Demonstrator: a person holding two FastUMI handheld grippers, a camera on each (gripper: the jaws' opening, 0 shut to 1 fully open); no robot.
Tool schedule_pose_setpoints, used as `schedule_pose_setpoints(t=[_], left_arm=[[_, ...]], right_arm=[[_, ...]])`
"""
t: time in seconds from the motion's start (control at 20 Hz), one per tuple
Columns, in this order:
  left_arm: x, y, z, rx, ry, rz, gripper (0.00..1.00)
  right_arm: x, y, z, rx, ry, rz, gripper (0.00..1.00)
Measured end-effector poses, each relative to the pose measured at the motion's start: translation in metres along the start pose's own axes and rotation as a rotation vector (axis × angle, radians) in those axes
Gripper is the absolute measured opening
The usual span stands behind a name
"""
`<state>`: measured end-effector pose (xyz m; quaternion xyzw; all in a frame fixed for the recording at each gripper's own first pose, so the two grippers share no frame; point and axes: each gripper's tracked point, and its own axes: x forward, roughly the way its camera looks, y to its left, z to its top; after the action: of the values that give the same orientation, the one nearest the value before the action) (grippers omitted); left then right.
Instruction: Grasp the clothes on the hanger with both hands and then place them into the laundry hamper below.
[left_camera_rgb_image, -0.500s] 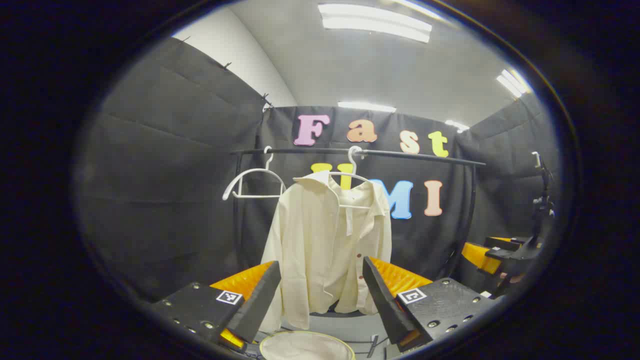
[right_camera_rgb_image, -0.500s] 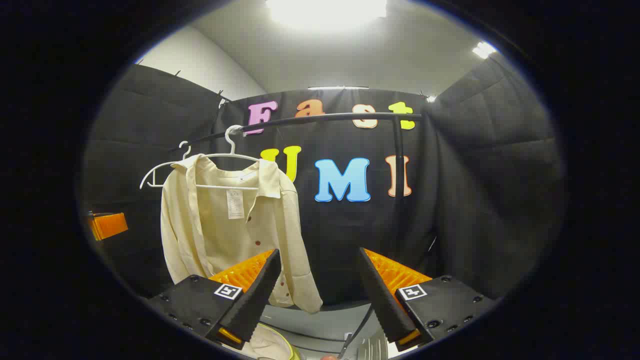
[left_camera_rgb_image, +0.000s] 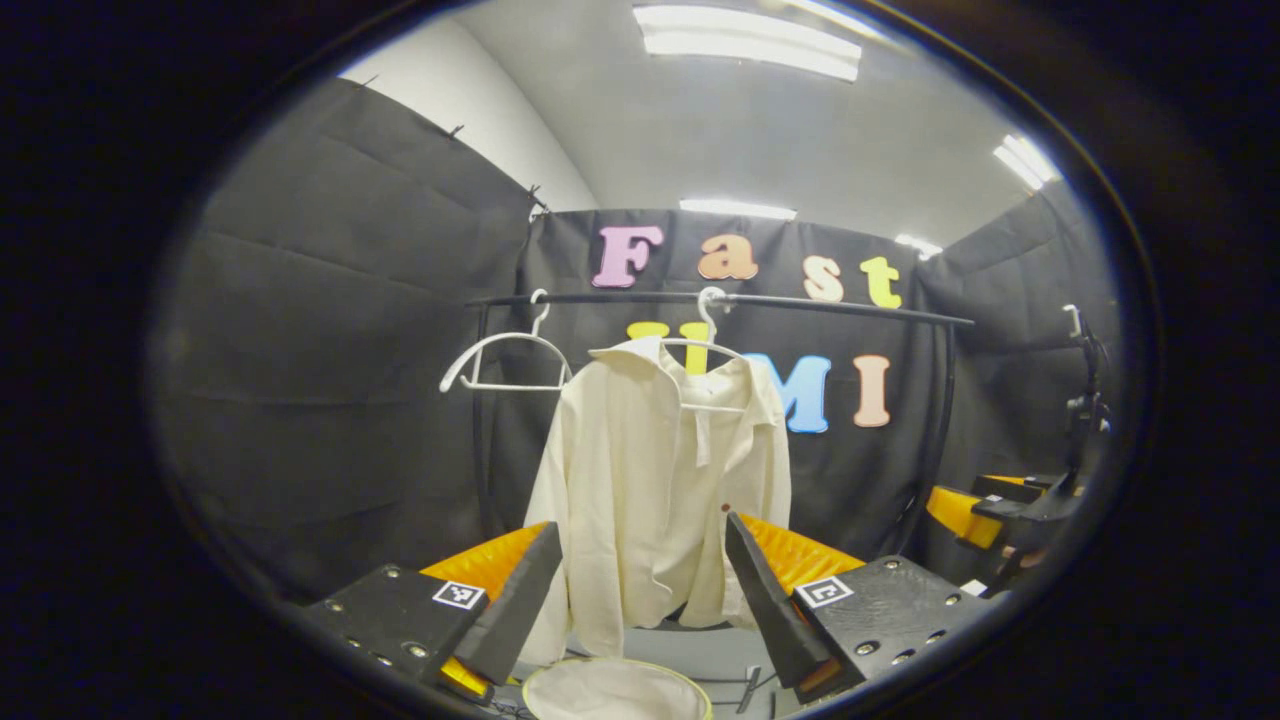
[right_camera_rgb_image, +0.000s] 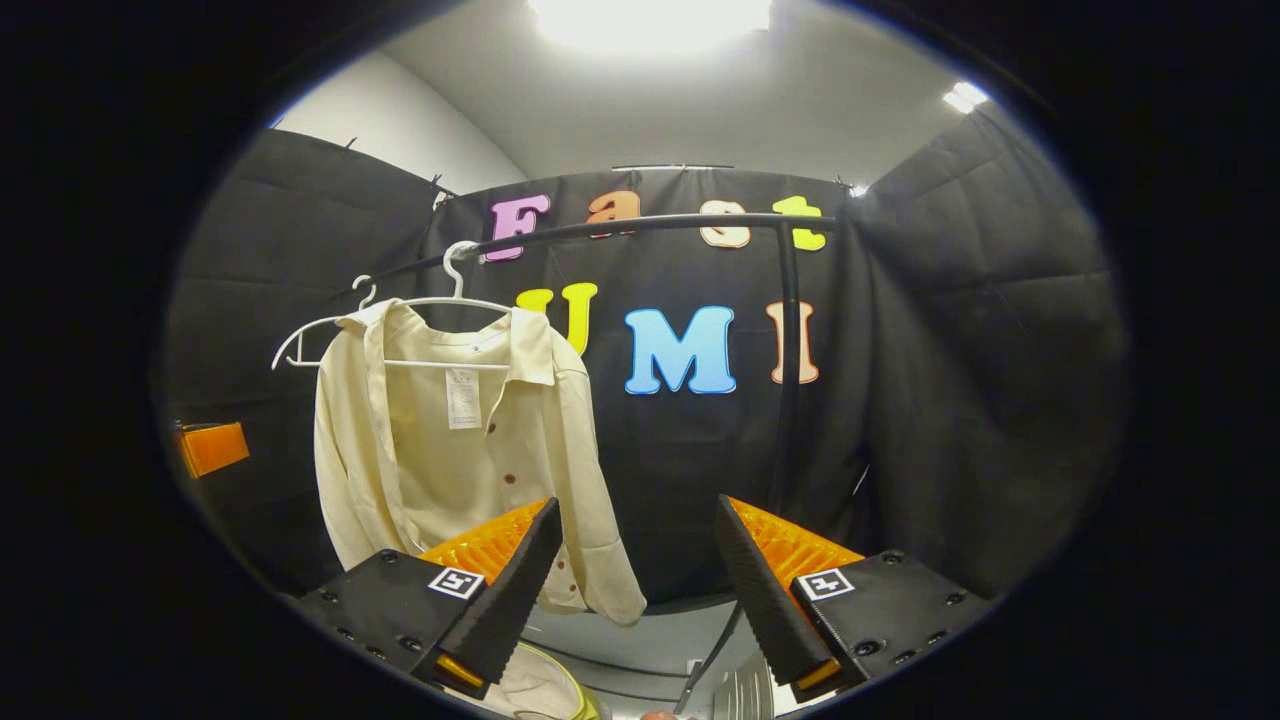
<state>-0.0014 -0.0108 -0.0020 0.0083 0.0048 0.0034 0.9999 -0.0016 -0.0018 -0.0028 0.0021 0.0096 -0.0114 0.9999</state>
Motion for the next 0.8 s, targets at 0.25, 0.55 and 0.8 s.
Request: schedule_pose_setpoints(t=[0.25,0.55,0.8], left_arm=[[0.001,-0.001,-0.006,0.018,0.014,-0.005,0.96],[0.023,0.007,-0.007,-0.009,0.041,0.021,0.96],[0.055,0.002,0.022,-0.029,0.008,0.009,0.96]], right_arm=[[-0.001,0.001,0.0,0.02,0.012,-0.034,0.97],[-0.002,0.001,0.005,0.025,0.0,-0.061,0.98],[-0.005,-0.001,0.009,0.016,-0.012,-0.06,0.98]])
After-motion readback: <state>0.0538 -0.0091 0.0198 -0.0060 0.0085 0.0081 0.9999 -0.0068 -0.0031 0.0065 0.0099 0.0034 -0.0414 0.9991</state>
